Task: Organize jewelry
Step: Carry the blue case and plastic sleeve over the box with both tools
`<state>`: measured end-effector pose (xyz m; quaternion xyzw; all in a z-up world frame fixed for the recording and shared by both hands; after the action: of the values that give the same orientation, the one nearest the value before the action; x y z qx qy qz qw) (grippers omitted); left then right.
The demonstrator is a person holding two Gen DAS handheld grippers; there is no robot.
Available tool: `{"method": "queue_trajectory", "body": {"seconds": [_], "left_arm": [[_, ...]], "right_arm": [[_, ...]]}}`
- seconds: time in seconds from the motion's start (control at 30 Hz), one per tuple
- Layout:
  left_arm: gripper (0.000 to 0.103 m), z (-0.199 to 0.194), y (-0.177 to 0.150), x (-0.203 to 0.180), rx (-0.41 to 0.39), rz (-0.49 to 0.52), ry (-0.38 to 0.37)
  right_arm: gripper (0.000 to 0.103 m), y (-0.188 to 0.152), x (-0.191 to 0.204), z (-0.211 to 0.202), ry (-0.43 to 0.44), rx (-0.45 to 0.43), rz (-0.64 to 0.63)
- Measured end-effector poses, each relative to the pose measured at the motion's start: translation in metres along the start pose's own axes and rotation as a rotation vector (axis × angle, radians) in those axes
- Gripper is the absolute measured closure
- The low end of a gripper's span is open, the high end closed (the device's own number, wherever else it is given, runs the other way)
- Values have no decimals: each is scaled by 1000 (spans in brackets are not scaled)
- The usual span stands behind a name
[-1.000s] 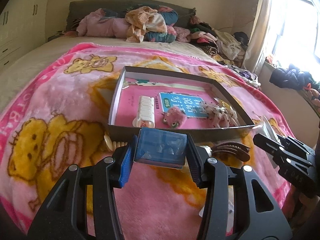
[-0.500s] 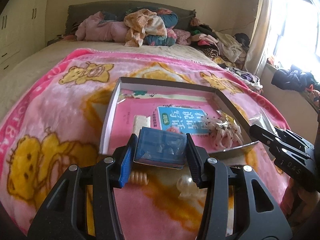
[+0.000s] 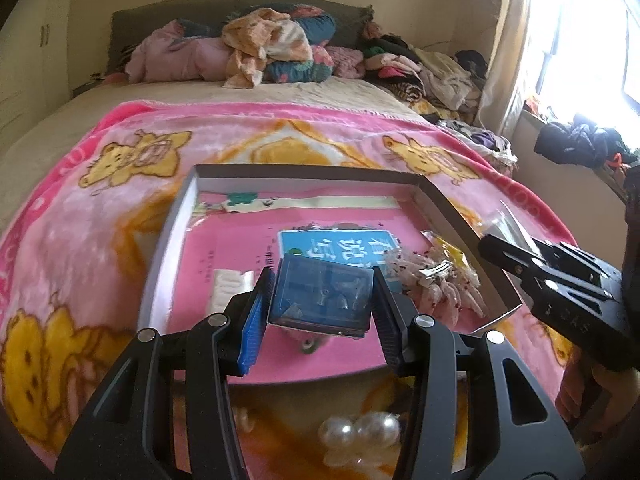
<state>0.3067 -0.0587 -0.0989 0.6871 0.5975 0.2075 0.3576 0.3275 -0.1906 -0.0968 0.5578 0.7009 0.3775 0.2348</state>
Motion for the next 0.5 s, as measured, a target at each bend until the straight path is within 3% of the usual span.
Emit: {"method": "queue_trajectory", "body": {"seconds": [0.5], "left_arm": [[64,36,-10,-32,80,85,-61]], "right_arm": [[67,7,-18,45,44,80,48]]}}
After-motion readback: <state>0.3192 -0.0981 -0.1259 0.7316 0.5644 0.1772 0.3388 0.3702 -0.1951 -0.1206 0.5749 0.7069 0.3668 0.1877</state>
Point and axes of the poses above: each gripper's, at about its wrist camera, not at the fingertips, and z roughly the way its jaws point, x to its left, y to its top, the point moved 10 cm from there along z, roughly the way its jaws point, and after that the axes turned 2 degrees about x, right-handed, at the moved point
